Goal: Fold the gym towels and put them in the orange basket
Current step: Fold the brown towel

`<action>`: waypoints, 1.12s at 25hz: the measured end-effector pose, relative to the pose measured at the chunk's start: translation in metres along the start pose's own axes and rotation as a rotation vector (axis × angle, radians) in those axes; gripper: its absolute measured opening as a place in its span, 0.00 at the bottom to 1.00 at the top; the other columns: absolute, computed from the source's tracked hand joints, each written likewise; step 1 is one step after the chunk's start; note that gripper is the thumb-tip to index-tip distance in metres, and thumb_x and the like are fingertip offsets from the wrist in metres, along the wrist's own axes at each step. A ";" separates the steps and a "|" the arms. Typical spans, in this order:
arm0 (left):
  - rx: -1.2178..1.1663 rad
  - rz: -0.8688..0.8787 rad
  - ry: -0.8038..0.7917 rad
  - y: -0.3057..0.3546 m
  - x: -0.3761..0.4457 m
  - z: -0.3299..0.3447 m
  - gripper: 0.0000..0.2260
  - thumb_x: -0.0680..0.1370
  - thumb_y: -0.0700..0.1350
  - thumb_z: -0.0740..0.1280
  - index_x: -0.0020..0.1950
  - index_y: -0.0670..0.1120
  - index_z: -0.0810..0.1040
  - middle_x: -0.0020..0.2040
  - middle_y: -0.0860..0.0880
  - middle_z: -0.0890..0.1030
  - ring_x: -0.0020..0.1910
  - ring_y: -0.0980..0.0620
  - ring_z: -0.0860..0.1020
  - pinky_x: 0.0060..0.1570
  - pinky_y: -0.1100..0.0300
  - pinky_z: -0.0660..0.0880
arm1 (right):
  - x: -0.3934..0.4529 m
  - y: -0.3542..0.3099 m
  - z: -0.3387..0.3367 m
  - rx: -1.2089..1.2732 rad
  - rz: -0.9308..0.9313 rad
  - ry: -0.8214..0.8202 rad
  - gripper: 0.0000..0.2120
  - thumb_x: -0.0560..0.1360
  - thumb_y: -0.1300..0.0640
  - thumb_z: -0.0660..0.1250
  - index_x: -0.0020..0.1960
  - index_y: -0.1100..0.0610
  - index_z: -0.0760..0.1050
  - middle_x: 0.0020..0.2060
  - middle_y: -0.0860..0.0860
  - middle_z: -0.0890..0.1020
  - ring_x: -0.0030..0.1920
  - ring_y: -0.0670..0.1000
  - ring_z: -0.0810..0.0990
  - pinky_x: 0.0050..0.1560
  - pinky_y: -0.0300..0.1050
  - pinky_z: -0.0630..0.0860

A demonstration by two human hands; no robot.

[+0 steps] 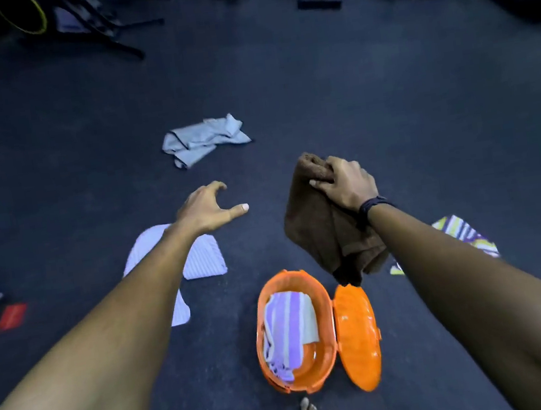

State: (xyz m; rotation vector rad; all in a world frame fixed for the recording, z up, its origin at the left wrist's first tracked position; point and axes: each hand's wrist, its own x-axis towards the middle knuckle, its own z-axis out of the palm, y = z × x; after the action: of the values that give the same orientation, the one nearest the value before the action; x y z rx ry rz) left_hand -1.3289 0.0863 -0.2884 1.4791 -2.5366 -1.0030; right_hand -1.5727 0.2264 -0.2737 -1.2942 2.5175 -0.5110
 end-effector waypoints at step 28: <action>0.549 0.371 -0.642 -0.267 0.155 0.626 0.35 0.74 0.61 0.65 0.75 0.48 0.58 0.73 0.45 0.63 0.73 0.44 0.60 0.69 0.51 0.61 | -0.103 0.344 0.671 -0.139 0.279 -0.290 0.29 0.76 0.56 0.62 0.75 0.59 0.61 0.70 0.64 0.68 0.67 0.67 0.71 0.60 0.60 0.75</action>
State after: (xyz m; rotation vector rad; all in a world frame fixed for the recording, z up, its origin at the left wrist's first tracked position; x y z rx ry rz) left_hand -1.4213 0.1929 -0.9716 0.7315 -3.5868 -0.8567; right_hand -1.5051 0.3713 -1.0176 -0.9545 2.4609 -0.0813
